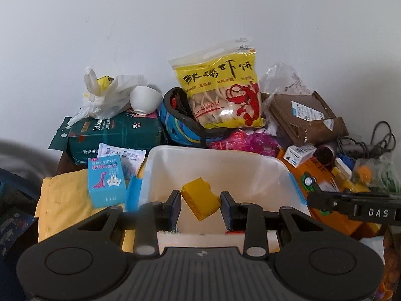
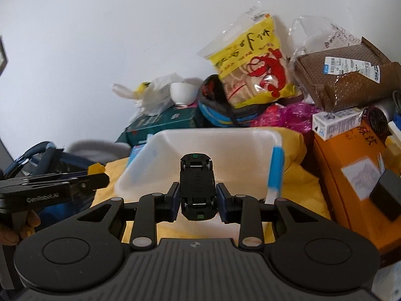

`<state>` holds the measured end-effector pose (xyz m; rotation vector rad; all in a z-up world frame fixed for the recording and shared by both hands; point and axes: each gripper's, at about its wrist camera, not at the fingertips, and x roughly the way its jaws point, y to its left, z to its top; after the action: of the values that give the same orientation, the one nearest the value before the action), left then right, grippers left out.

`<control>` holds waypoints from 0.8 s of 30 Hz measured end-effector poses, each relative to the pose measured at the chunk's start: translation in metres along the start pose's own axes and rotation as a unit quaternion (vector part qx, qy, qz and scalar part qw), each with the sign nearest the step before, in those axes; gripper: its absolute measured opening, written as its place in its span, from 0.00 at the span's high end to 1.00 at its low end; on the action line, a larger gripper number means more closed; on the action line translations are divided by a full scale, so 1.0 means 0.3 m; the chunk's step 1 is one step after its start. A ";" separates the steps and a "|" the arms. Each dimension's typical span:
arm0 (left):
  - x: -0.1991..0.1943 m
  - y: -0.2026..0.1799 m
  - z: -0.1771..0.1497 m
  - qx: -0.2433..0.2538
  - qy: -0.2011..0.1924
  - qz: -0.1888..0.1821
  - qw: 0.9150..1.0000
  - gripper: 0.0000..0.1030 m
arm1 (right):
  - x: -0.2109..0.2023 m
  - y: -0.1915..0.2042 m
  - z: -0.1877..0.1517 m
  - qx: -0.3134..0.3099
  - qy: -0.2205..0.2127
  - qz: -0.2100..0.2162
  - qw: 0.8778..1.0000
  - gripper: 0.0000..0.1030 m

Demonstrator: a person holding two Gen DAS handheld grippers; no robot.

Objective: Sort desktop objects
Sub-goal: 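Carry the yellow brick and black car into the white bin and release both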

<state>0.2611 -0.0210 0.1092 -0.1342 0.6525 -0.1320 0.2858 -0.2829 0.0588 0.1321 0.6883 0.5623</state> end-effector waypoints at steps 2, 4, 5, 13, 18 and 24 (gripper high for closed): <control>0.026 0.004 0.022 -0.004 0.007 0.004 1.000 0.63 | 0.029 -0.016 0.032 0.008 0.011 -0.007 1.000 0.67; 0.050 -0.002 0.039 0.003 0.014 0.006 1.000 0.63 | 0.057 -0.031 0.053 0.015 0.025 -0.013 0.999 0.67; 0.059 -0.006 0.044 0.007 0.017 0.006 1.000 0.63 | 0.070 -0.037 0.061 0.018 0.032 -0.016 0.999 0.67; 0.142 -0.029 0.080 0.021 0.040 0.014 0.999 0.59 | 0.145 -0.040 0.087 0.007 0.054 -0.030 0.998 0.67; 0.157 -0.017 0.073 0.024 0.032 0.041 0.998 0.40 | 0.181 -0.024 0.093 -0.014 0.055 -0.044 0.997 0.54; 0.077 -0.002 -0.050 0.045 0.030 0.030 0.998 0.40 | 0.157 0.001 0.062 -0.031 0.050 -0.034 0.998 0.54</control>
<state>0.2700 -0.0265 0.0839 -0.0243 0.7089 -0.1069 0.3272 -0.2564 0.0467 0.0222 0.7684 0.5263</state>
